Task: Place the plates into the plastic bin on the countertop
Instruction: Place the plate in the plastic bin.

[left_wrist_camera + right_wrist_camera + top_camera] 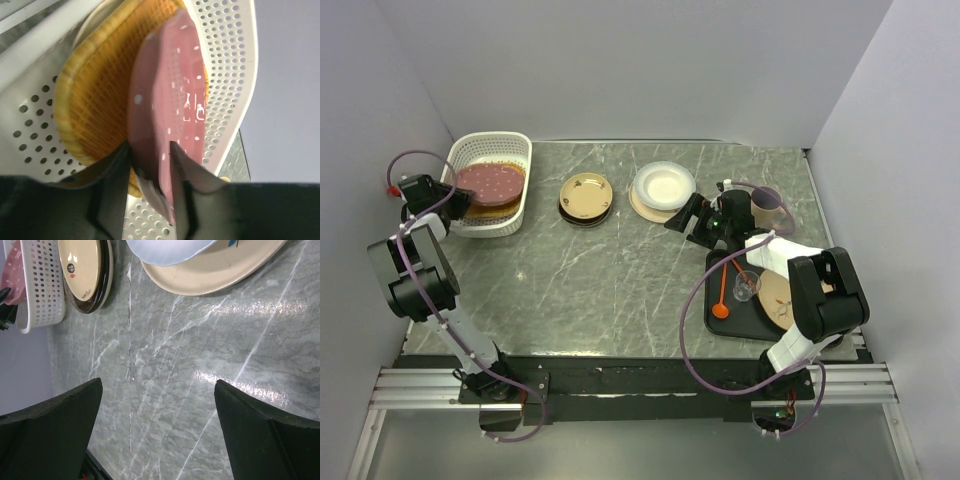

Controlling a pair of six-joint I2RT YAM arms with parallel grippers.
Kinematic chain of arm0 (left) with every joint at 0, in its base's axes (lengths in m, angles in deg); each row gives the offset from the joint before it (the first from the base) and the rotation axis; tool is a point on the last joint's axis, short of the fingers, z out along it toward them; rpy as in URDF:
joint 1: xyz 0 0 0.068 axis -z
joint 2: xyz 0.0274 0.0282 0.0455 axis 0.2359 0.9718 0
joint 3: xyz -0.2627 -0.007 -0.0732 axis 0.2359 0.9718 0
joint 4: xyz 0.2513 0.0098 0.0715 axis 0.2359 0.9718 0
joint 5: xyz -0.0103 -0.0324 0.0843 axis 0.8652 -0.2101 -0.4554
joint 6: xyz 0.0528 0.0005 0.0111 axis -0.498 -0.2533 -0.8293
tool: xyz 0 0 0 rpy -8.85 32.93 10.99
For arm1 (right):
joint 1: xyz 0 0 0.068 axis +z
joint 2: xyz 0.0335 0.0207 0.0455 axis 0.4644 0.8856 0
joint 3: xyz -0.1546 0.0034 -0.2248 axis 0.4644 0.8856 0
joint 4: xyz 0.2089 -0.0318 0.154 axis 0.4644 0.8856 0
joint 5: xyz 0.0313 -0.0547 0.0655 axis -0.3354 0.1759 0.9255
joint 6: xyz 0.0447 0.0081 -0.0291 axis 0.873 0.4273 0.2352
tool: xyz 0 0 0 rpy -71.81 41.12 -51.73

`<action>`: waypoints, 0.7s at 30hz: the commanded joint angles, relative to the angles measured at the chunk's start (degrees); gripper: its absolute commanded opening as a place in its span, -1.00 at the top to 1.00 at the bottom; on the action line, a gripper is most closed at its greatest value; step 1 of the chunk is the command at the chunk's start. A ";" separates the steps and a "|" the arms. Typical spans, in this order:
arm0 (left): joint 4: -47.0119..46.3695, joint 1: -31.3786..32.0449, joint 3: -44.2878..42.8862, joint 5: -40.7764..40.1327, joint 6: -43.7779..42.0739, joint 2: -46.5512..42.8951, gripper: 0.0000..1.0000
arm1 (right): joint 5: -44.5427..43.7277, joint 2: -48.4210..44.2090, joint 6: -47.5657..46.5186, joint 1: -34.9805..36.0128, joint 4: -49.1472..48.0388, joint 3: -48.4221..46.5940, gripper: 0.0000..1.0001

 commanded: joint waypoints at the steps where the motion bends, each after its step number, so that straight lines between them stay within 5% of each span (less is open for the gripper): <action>1: -4.23 0.46 -3.74 -1.17 -1.46 -2.97 0.13 | 0.60 -0.05 -0.23 0.42 -1.04 -1.40 -1.00; 13: 1.91 0.82 -5.49 -4.77 -4.62 -4.02 -0.50 | 0.78 -0.84 0.20 0.42 -1.75 -0.70 -1.00; 21: 8.60 5.11 -7.17 -18.38 -11.39 -8.32 -0.83 | 1.22 -0.75 0.38 0.42 -1.84 -0.79 -1.00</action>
